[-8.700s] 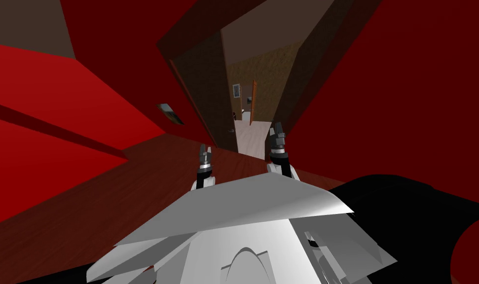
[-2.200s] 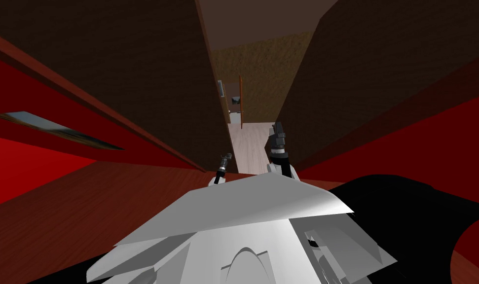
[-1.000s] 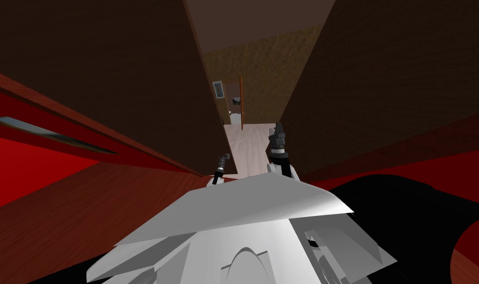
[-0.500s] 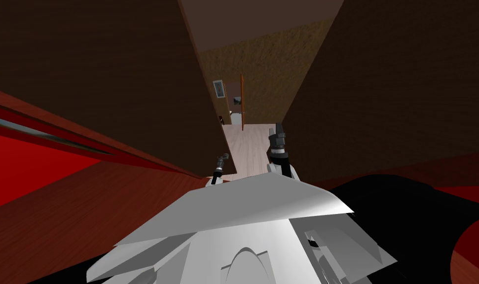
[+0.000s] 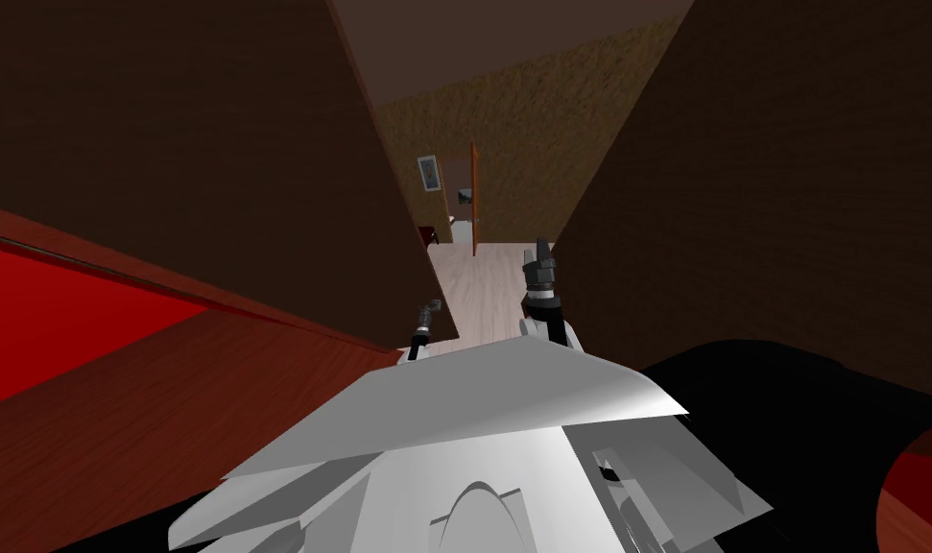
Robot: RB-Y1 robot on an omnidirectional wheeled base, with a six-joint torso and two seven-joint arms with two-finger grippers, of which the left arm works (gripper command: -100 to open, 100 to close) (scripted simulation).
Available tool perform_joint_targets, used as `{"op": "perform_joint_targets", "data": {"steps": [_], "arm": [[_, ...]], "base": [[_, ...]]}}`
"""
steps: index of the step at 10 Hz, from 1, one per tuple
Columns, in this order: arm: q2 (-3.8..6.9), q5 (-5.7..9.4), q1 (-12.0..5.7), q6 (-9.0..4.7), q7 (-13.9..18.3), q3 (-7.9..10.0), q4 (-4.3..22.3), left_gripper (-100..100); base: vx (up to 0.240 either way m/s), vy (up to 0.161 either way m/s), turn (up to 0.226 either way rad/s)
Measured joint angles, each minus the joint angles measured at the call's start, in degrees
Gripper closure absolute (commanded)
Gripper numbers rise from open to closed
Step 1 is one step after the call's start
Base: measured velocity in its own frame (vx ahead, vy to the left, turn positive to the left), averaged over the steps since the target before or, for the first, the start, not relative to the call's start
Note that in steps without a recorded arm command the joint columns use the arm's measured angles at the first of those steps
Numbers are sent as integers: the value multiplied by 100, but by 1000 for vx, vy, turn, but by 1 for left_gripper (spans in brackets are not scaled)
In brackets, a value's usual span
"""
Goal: Push the door open
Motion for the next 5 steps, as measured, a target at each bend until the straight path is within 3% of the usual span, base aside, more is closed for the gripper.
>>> {"op": "perform_joint_targets", "data": {"steps": [1, 2, 4, 5], "arm": [[-14, 35, -47, -17, -33, 76, 60, 100], [-19, 59, 105, 115, -70, 138, -200, 100], [3, 120, -10, 61, -100, 263, -7, 100], [12, 145, 32, 73, -108, 317, -56, 100]], "base": [[171, -156, 103], [130, -100, 55], [135, -87, 37], [165, -116, 81]]}}
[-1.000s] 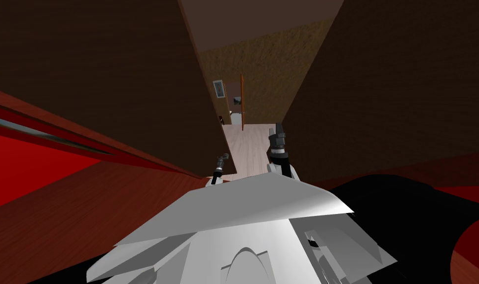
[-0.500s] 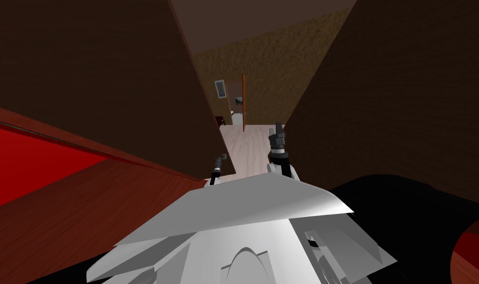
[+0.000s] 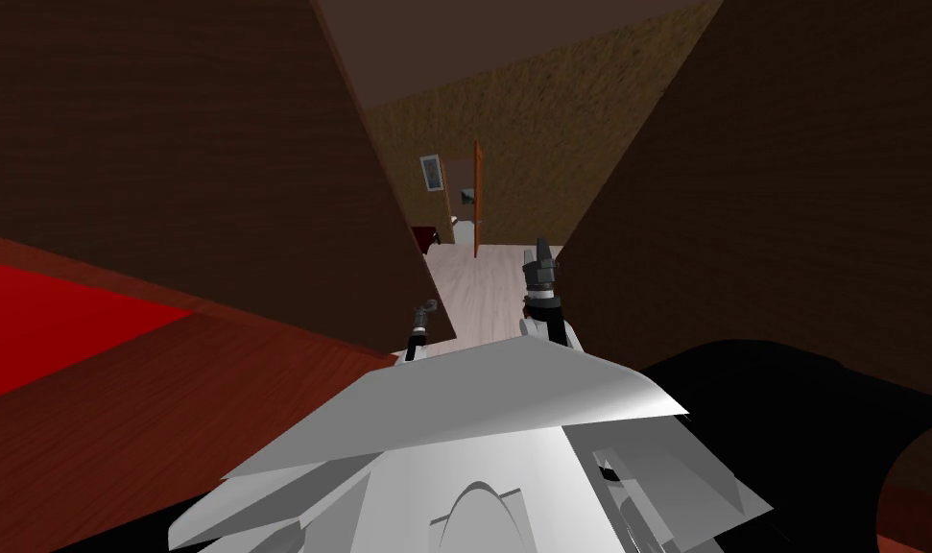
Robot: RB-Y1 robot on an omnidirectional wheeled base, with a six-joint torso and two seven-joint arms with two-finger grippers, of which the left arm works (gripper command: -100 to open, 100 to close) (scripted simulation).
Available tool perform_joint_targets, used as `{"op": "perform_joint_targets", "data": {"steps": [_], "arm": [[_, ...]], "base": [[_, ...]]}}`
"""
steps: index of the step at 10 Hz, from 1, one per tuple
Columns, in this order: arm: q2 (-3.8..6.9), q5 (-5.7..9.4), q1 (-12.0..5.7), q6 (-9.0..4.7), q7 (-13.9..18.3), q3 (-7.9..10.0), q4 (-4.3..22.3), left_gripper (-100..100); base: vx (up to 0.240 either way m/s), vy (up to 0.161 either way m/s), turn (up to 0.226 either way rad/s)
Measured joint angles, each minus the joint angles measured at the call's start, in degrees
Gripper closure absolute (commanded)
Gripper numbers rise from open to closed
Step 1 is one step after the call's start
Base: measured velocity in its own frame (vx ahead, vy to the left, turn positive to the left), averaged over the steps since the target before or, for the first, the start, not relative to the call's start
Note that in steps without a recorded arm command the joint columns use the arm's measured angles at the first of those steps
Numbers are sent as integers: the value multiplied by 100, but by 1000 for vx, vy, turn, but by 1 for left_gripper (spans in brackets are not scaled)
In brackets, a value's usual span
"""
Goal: Push the door open
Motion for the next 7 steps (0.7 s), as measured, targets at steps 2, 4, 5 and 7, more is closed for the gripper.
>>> {"op": "perform_joint_targets", "data": {"steps": [2, 4, 5, 7], "arm": [[-40, 73, -49, -62, -86, 168, 138, 100], [-38, 140, -82, -76, -139, 314, 182, 100], [-33, 171, -93, -100, -158, 383, 185, 100], [-55, 216, -61, -85, -202, 486, 153, 100]], "base": [[207, -125, 82], [166, -114, 53], [168, -95, 68], [118, -40, 36]]}}
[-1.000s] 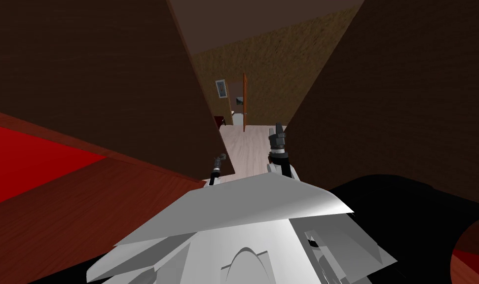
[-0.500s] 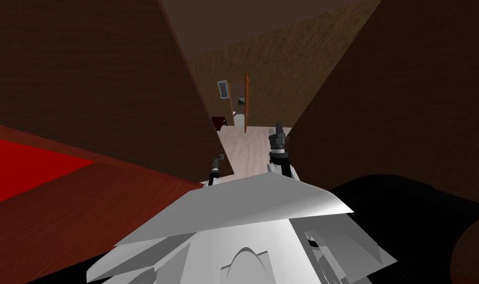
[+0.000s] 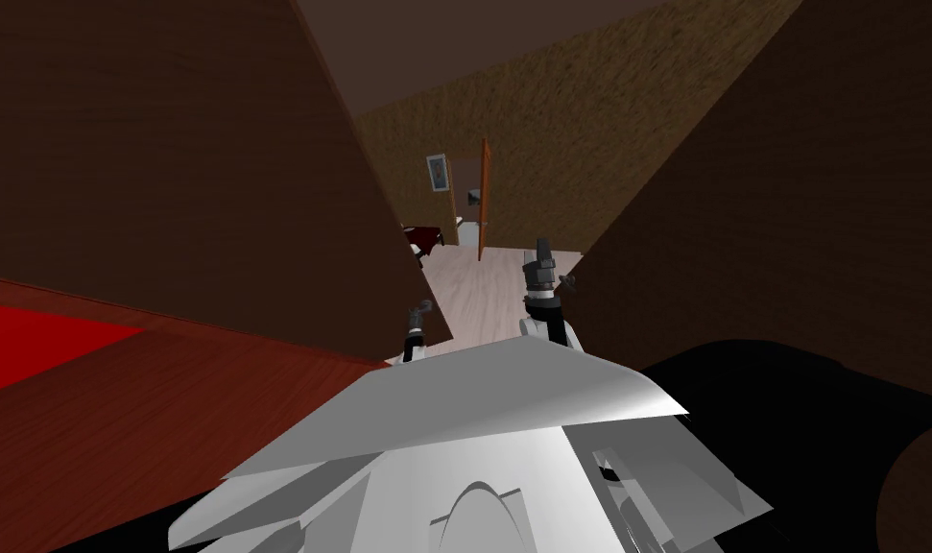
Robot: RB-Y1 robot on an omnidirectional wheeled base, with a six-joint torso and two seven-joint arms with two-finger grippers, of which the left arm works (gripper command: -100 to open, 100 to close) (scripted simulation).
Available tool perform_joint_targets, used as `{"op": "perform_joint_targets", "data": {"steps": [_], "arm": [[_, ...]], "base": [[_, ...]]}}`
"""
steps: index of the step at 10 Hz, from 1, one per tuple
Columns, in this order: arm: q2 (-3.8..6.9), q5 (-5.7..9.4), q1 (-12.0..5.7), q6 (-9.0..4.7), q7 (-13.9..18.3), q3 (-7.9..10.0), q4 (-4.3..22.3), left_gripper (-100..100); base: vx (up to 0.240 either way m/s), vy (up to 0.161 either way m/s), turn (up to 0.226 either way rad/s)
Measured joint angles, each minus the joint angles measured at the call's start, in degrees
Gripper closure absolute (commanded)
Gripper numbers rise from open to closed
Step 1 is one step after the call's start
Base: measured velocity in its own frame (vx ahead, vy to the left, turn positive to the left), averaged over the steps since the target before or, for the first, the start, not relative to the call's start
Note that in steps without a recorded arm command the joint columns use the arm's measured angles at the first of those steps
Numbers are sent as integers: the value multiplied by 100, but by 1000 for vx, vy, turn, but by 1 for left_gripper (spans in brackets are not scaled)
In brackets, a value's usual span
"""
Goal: Push the door open
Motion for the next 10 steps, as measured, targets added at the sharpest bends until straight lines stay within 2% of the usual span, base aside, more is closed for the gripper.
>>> {"op": "perform_joint_targets", "data": {"steps": [4, 7, 9, 10], "arm": [[40, 72, 61, 9, -41, 128, -2, 100], [73, 179, -10, -33, -117, 318, 107, 100], [60, 242, 57, 31, -177, 436, -41, 100], [77, 276, 36, 9, -193, 499, 0, 100]], "base": [[160, -61, 47], [208, -70, 55], [191, -75, 54], [200, -65, 58]]}}
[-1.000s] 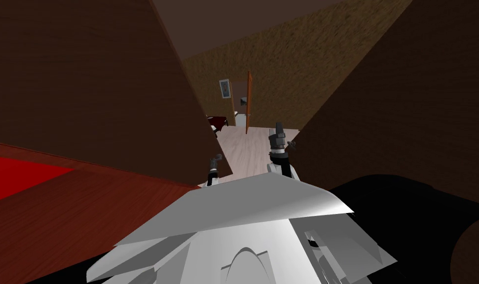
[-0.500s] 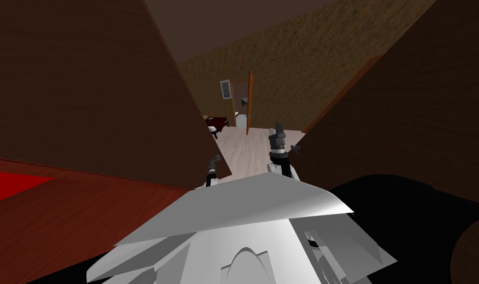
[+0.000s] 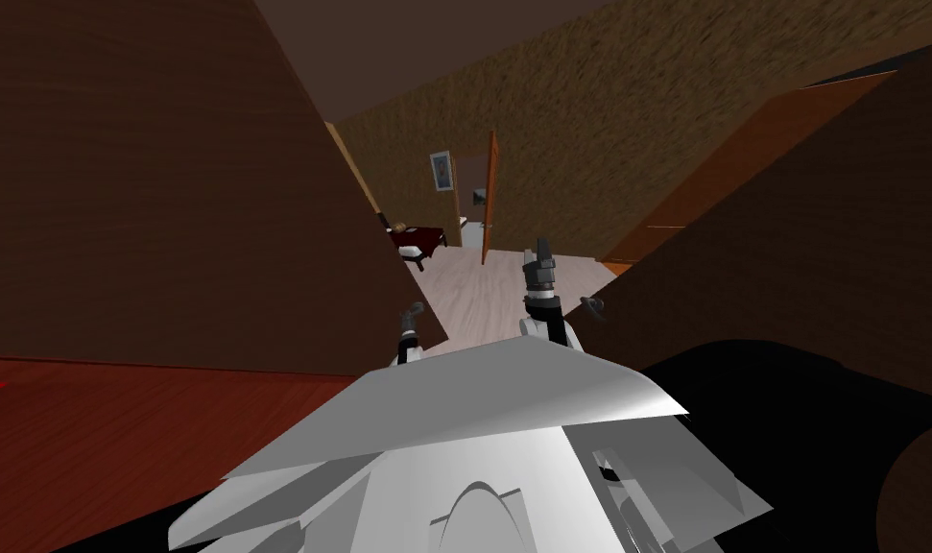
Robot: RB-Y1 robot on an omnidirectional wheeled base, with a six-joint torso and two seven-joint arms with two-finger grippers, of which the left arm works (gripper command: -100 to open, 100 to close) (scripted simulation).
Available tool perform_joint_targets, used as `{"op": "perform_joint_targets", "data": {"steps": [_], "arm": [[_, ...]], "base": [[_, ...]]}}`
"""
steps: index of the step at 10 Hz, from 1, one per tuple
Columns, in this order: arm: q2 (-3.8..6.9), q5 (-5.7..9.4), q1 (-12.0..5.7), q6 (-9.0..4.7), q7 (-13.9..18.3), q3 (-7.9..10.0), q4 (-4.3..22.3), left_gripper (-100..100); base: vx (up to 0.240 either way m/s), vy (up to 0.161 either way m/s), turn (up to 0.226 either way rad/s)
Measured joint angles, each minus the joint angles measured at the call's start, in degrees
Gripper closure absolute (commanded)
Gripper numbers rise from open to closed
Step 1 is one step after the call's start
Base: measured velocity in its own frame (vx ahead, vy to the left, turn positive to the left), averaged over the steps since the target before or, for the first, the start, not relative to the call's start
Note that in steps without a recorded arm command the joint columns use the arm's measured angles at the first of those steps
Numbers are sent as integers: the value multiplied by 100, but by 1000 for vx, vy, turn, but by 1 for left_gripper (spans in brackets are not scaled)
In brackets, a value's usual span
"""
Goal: Push the door open
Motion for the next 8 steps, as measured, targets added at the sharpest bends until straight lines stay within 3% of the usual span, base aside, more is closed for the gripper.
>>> {"op": "perform_joint_targets", "data": {"steps": [3, 8], "arm": [[32, 76, -8, -38, -34, 140, 43, 100], [56, 223, 91, 6, -127, 394, -17, 100]], "base": [[130, -43, 47], [200, -42, 52]]}}
